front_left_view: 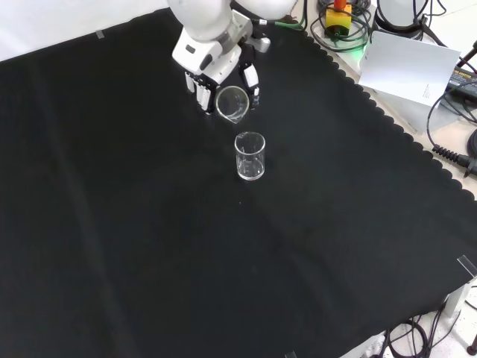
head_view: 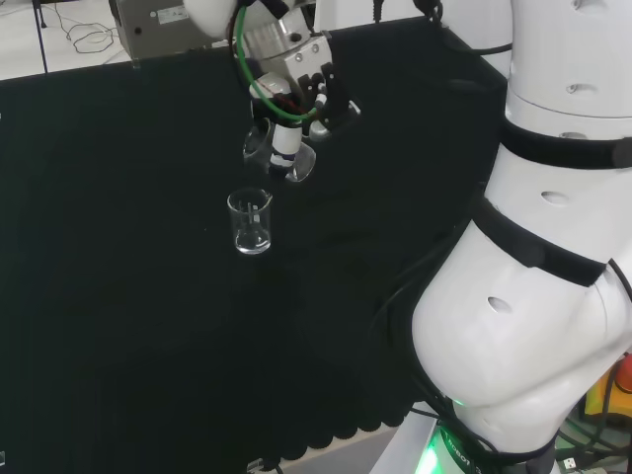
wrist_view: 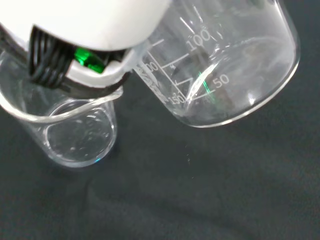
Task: Place the beaker back on the table.
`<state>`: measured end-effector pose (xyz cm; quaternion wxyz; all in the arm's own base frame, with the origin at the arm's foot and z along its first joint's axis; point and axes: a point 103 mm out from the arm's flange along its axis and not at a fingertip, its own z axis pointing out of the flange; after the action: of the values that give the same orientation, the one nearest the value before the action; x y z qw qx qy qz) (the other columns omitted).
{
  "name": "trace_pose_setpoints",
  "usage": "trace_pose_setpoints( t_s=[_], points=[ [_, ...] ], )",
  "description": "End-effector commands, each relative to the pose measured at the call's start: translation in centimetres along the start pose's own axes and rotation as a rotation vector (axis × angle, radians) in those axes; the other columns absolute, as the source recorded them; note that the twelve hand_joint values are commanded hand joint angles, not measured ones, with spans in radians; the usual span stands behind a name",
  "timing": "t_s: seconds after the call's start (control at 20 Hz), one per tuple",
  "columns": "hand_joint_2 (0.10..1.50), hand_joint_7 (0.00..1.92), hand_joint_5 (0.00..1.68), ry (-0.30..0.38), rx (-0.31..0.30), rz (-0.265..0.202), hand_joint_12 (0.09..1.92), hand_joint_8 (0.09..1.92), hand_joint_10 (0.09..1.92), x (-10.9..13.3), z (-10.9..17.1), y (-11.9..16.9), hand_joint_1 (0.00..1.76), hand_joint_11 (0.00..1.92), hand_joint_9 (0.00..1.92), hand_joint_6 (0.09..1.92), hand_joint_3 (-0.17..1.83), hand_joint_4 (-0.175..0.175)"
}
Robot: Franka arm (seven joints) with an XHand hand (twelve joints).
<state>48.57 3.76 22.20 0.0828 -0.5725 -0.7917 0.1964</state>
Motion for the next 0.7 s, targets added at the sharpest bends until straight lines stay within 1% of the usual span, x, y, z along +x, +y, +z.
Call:
trace_pose_setpoints(
  t_s=[0.05, 0.15, 0.4, 0.45, 0.6, 0.7],
  points=[
    [0.55, 1.19, 1.13, 0.058, -0.089, -0.002, 0.84, 1.03, 0.86, -2.7, 0.8, 0.2, 1.30, 1.15, 1.55, 1.06, 0.98, -0.175],
    [0.55, 1.19, 1.13, 0.080, -0.136, 0.002, 0.84, 1.03, 0.86, -3.4, 1.1, 0.4, 1.30, 1.15, 1.55, 1.06, 0.98, -0.175],
    [0.55, 1.19, 1.12, 0.142, -0.221, 0.005, 0.84, 1.03, 0.86, -5.2, 2.3, 1.6, 1.30, 1.15, 1.55, 1.06, 0.97, -0.175],
    [0.55, 1.19, 1.12, 0.157, -0.228, 0.007, 0.84, 1.03, 0.86, -5.8, 2.5, 1.7, 1.30, 1.15, 1.55, 1.06, 0.97, -0.175],
    [0.56, 1.19, 1.12, 0.192, -0.260, 0.011, 0.84, 1.03, 0.86, -6.3, 3.3, 2.8, 1.30, 1.15, 1.54, 1.06, 0.97, -0.175],
    [0.56, 1.18, 1.12, 0.242, -0.275, -0.003, 0.84, 1.03, 0.85, -6.6, 4.1, 3.6, 1.30, 1.15, 1.54, 1.06, 0.96, -0.175]
  ],
)
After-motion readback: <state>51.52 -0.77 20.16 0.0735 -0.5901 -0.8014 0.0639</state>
